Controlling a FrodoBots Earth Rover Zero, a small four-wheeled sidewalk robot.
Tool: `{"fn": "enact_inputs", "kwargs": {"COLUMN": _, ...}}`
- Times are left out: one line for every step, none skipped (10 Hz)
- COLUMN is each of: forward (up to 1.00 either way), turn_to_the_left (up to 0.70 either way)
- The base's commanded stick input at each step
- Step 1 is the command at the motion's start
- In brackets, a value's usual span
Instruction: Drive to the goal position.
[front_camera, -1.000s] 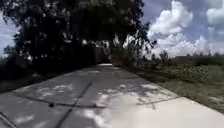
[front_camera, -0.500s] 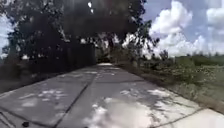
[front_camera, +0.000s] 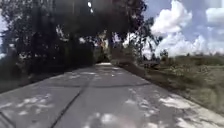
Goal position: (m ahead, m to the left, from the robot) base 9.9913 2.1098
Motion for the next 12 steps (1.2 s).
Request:
{"fn": "enact_inputs", "kwargs": {"forward": 0.85, "turn_to_the_left": 0.00}}
{"fn": "enact_inputs", "kwargs": {"forward": 0.85, "turn_to_the_left": 0.00}}
{"fn": "enact_inputs", "kwargs": {"forward": 0.85, "turn_to_the_left": 0.00}}
{"fn": "enact_inputs", "kwargs": {"forward": 0.85, "turn_to_the_left": 0.00}}
{"fn": "enact_inputs", "kwargs": {"forward": 0.85, "turn_to_the_left": 0.00}}
{"fn": "enact_inputs", "kwargs": {"forward": 0.85, "turn_to_the_left": 0.00}}
{"fn": "enact_inputs", "kwargs": {"forward": 0.85, "turn_to_the_left": 0.00}}
{"fn": "enact_inputs", "kwargs": {"forward": 0.85, "turn_to_the_left": 0.00}}
{"fn": "enact_inputs", "kwargs": {"forward": 0.85, "turn_to_the_left": 0.00}}
{"fn": "enact_inputs", "kwargs": {"forward": 0.85, "turn_to_the_left": 0.00}}
{"fn": "enact_inputs", "kwargs": {"forward": 0.85, "turn_to_the_left": 0.00}}
{"fn": "enact_inputs", "kwargs": {"forward": 0.85, "turn_to_the_left": 0.00}}
